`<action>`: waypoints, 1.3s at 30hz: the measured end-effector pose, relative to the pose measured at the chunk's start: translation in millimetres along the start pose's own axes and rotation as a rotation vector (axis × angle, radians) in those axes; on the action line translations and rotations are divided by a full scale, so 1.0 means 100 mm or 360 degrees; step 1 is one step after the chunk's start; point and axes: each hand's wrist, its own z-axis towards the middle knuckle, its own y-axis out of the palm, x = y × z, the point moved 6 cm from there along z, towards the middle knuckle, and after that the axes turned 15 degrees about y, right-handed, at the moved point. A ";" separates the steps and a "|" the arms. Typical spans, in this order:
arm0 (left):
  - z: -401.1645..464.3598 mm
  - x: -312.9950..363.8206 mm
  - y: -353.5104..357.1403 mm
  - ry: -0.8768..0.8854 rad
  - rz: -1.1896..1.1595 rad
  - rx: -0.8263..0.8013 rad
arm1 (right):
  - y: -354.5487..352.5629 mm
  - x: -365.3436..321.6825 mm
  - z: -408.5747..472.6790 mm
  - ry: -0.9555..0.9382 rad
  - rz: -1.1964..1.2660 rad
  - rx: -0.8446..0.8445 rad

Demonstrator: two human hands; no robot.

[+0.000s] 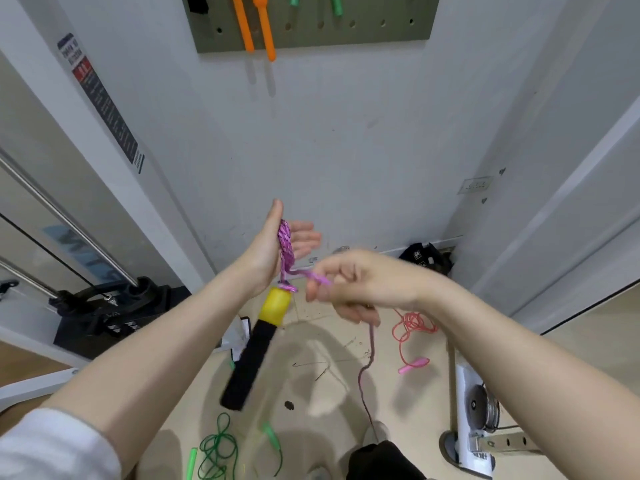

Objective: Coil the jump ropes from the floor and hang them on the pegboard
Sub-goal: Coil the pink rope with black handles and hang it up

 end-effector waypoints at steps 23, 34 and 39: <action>-0.21 -0.25 0.34 -0.0388 0.0212 -0.0437 | -0.23 0.01 -0.15 0.0185 -0.0046 0.0066; -0.11 0.38 0.49 0.0102 -0.0650 -0.0317 | -0.04 0.89 0.33 0.0326 -0.0080 0.0161; -0.01 -0.13 -0.03 -0.0248 -0.0256 0.0074 | -0.11 0.59 0.06 0.0269 0.0251 -0.0100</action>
